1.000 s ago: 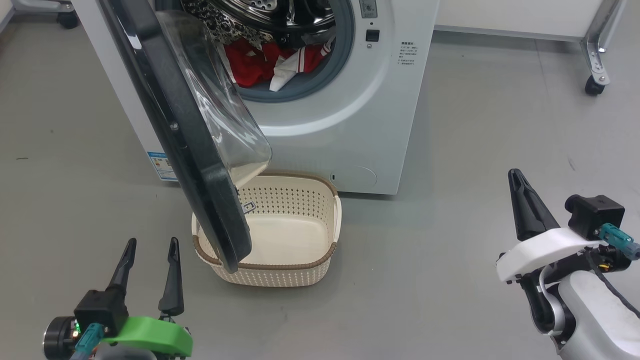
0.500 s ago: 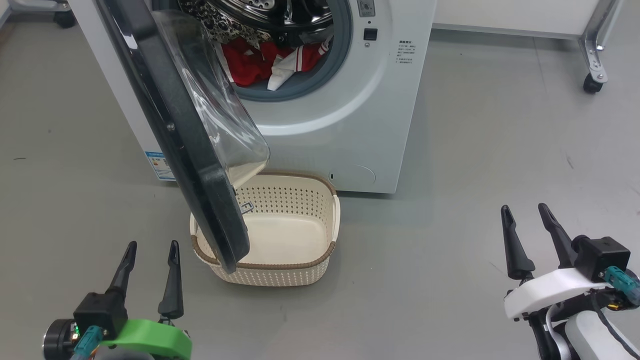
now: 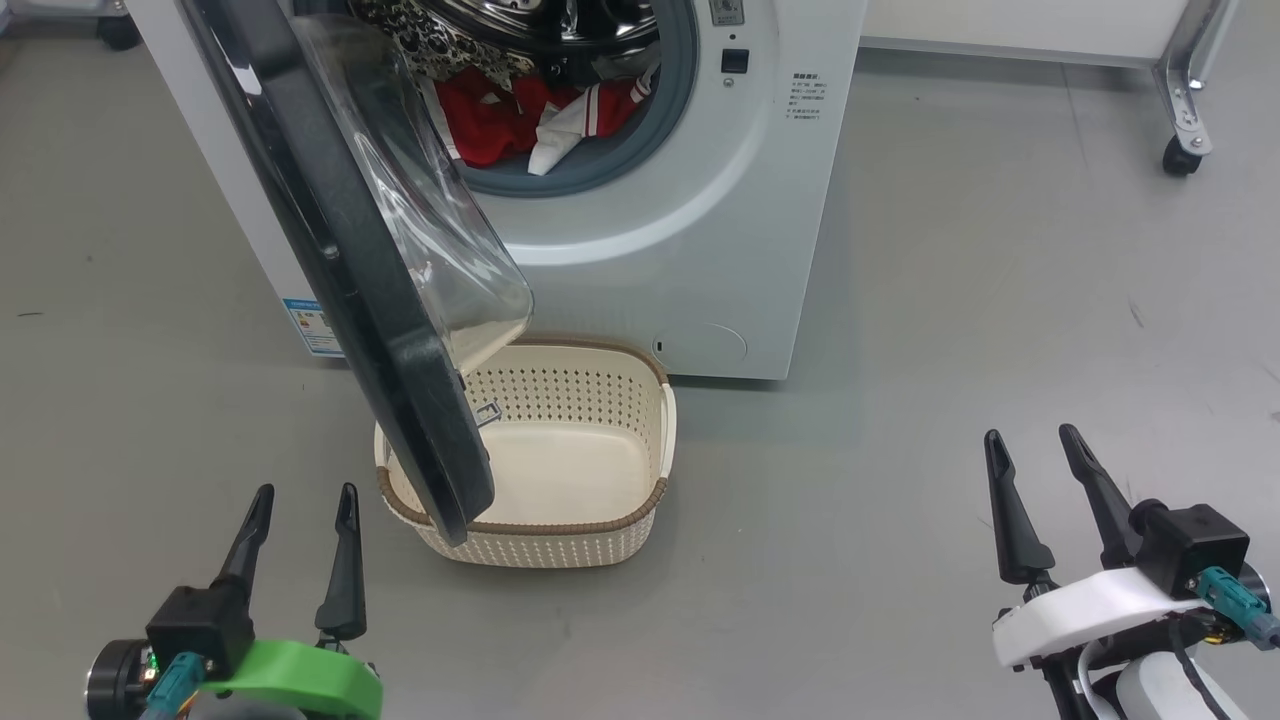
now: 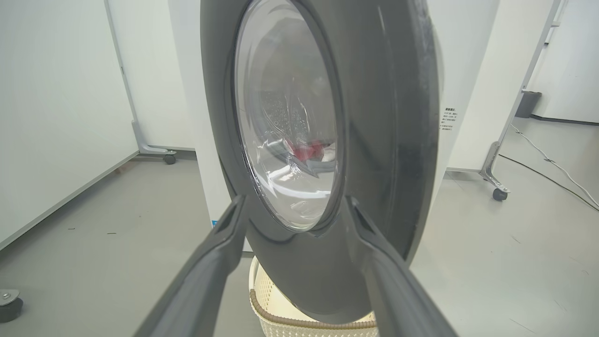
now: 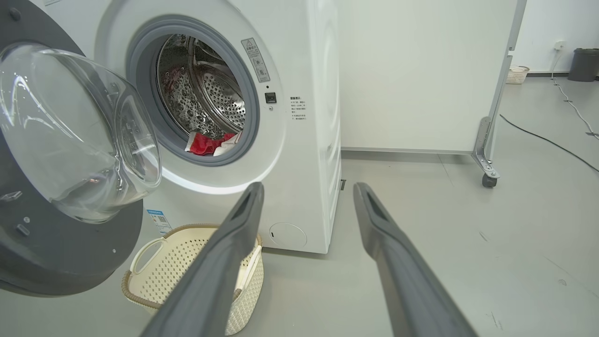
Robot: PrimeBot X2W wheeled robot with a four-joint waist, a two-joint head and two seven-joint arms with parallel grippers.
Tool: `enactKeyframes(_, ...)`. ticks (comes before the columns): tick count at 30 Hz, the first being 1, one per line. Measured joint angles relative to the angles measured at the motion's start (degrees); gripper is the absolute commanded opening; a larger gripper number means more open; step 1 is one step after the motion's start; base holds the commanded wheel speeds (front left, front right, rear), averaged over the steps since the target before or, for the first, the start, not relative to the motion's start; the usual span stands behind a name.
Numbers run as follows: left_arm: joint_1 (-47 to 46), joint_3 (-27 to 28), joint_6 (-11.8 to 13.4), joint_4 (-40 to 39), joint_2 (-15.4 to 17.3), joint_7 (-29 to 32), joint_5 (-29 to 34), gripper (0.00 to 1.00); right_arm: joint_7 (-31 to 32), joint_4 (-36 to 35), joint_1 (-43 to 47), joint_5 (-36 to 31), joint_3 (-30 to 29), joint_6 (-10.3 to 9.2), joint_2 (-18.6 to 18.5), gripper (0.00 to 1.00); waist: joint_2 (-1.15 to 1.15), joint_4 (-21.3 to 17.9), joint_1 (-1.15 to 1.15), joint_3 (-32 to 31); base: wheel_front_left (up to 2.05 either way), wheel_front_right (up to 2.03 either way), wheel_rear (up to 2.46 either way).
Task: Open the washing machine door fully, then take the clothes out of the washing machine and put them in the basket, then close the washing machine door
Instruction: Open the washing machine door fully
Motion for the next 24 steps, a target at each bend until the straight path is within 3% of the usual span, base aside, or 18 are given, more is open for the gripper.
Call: enactKeyframes(24,0.00,-0.21,-0.56,0.82,0.00,0.00,0.30,1.00,0.00,-1.88,3.93,-3.88,-2.37,0.07,2.20,1.00,0.00,0.00,0.00,0.09,0.00,0.00,0.00)
